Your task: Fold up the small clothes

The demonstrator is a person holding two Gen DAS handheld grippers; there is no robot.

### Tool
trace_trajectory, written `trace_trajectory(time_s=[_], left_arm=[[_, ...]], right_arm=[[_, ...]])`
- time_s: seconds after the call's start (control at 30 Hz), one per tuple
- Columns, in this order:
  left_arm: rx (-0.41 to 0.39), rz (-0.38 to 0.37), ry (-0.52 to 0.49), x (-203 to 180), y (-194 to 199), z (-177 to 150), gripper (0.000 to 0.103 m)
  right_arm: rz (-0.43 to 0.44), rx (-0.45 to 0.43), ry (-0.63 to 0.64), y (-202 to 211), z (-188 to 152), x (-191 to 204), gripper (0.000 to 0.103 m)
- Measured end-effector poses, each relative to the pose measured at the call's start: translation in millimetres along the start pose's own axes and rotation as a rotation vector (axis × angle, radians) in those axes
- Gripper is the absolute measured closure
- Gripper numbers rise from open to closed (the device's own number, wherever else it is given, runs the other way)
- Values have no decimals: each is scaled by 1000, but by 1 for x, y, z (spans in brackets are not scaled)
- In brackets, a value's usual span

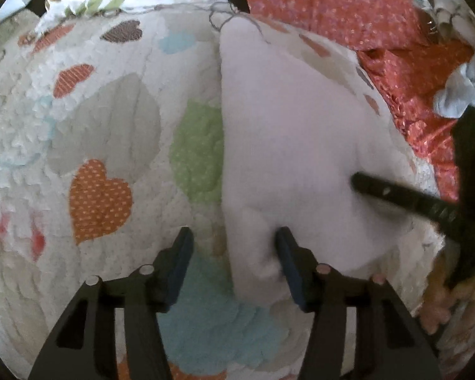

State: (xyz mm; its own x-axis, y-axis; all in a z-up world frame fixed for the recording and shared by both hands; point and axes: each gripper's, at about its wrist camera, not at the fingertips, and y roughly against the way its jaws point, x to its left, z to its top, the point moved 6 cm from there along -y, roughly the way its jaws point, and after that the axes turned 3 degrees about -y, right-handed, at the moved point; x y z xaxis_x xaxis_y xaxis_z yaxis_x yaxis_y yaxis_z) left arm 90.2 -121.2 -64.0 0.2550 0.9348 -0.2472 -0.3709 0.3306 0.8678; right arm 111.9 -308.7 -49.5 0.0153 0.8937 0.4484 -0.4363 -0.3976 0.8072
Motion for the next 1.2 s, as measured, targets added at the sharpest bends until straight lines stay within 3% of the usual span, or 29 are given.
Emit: trace_trajectory(time_s=[0.13,0.3,0.4,0.5,0.57,0.6,0.67,0.8,0.93,1.03,1.2], left_arm=[[-38,12,26,3,21,-6,43],[-183,130,41,4,66,-11,35],[-287,223,49,6,101,-23,26],[-429,332,66,7,145,-39,17],[-507,414,67,5,172,-50,2],[-560,455,73,2,192,-58,1],[-612,487,88,-1,217,-70,0],[-707,479,104,-16,270,-98,0],[-745,459,108,-33,298,-99,0],[-741,412,89,-48,299,-90,0],[-575,403,77,-63,257,-76,0]], right_arm=[[32,-99,20,36,-5,7,89],[-34,13,-132,23,-45,-31,83],[39,-41,-214,42,-61,-39,83],[28,-110,-193,63,-71,-34,81],[6,-168,-165,80,-76,-28,81],[5,-192,-159,87,-78,-27,81],[3,-256,-145,104,-81,-21,79],[-3,-348,-102,138,-98,-7,74],[37,-381,-58,171,-107,22,73],[28,-440,0,195,-103,42,52],[-52,-497,89,192,-97,51,47]])
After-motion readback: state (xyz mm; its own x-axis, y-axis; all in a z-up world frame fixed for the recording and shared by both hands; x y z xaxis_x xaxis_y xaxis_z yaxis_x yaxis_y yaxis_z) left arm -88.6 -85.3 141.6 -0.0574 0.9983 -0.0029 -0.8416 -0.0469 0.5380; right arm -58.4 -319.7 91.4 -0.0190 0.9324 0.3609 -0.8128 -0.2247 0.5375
